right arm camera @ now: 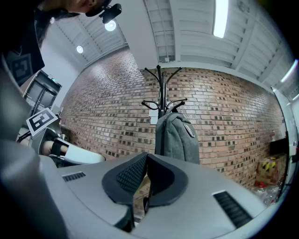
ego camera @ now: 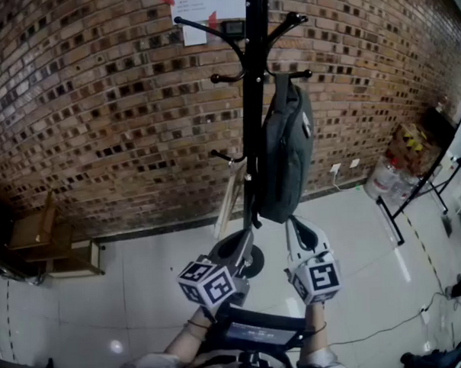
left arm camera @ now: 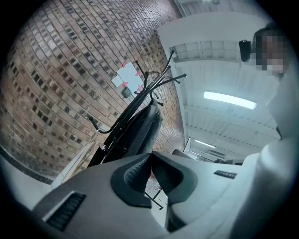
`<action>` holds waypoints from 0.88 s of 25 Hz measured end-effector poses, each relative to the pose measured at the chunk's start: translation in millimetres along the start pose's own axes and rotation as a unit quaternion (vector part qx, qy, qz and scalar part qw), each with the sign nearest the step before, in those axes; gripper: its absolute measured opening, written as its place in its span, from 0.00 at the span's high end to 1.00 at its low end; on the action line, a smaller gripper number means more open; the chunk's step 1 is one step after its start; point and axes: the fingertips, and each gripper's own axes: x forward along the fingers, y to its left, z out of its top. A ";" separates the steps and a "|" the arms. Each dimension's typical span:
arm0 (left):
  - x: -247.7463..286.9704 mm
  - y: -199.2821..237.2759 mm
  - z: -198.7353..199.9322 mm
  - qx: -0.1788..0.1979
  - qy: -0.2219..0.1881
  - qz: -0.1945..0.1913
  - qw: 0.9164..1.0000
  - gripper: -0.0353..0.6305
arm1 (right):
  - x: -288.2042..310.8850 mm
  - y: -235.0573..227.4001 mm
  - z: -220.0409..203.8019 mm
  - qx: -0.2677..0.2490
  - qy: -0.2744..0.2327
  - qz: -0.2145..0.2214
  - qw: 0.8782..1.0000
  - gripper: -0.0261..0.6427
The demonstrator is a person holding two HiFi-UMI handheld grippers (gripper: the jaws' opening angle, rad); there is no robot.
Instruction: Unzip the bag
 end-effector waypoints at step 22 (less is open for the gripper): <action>81.1 39.8 42.5 0.014 0.041 -0.079 0.996 0.93 | 107.5 -33.3 84.2 -0.278 0.038 -0.056 0.958 0.81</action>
